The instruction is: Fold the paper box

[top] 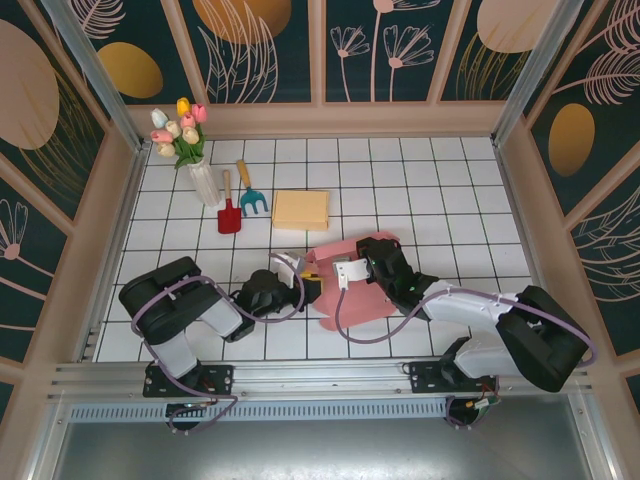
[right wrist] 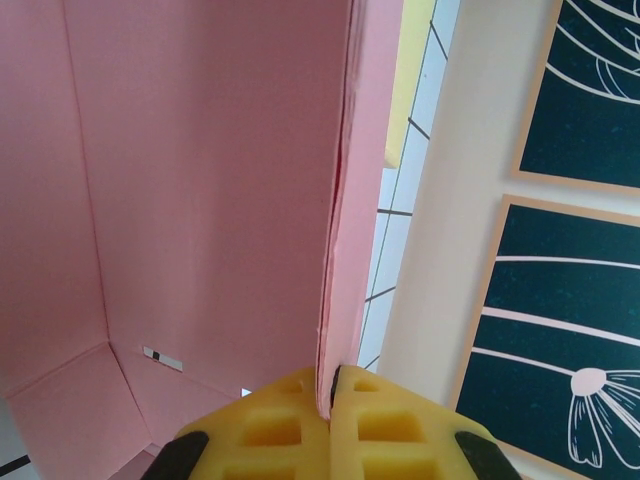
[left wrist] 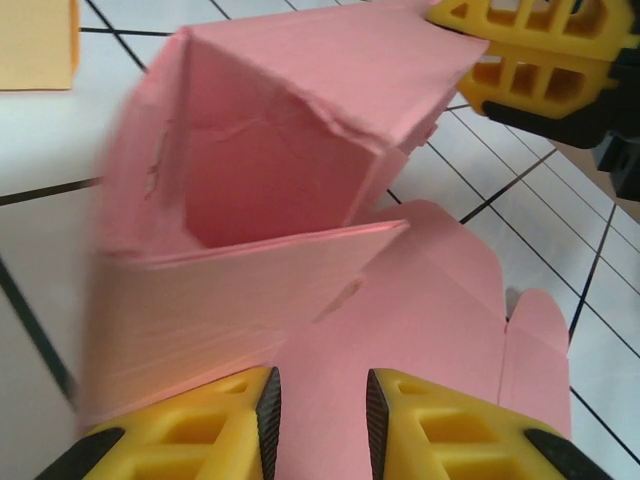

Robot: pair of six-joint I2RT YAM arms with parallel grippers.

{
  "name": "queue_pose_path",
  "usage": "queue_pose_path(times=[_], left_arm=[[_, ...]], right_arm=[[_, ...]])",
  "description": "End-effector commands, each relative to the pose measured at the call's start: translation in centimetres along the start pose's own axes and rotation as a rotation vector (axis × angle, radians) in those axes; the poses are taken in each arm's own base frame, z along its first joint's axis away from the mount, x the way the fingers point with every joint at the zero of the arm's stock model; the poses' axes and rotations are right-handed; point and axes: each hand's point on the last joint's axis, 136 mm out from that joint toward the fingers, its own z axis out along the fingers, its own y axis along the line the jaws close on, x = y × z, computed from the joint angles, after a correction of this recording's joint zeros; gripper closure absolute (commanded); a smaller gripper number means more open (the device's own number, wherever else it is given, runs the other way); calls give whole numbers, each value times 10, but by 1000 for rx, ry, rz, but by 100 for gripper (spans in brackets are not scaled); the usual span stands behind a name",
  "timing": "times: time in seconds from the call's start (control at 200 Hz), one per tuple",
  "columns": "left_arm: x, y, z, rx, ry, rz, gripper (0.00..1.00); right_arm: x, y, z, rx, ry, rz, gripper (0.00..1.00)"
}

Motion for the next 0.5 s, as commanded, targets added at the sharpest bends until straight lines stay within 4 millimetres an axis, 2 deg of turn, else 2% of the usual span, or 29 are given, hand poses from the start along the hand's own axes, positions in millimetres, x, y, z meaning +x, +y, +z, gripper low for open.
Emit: queue_pose_path(times=[0.0, 0.175, 0.195, 0.32, 0.495], left_arm=[[-8, -10, 6, 22, -28, -2, 69], [-8, -15, 3, 33, -26, -1, 69], [-17, -20, 0, 46, -50, 2, 69], [-21, -24, -4, 54, -53, 17, 69], [-23, -7, -24, -56, -70, 54, 68]], right_arm=[[2, 55, 0, -199, 6, -56, 100], [5, 55, 1, -204, 26, -46, 100], [4, 55, 1, -206, 24, -46, 100], [4, 53, 0, -203, 25, -41, 100], [5, 54, -2, -209, 24, -33, 100]])
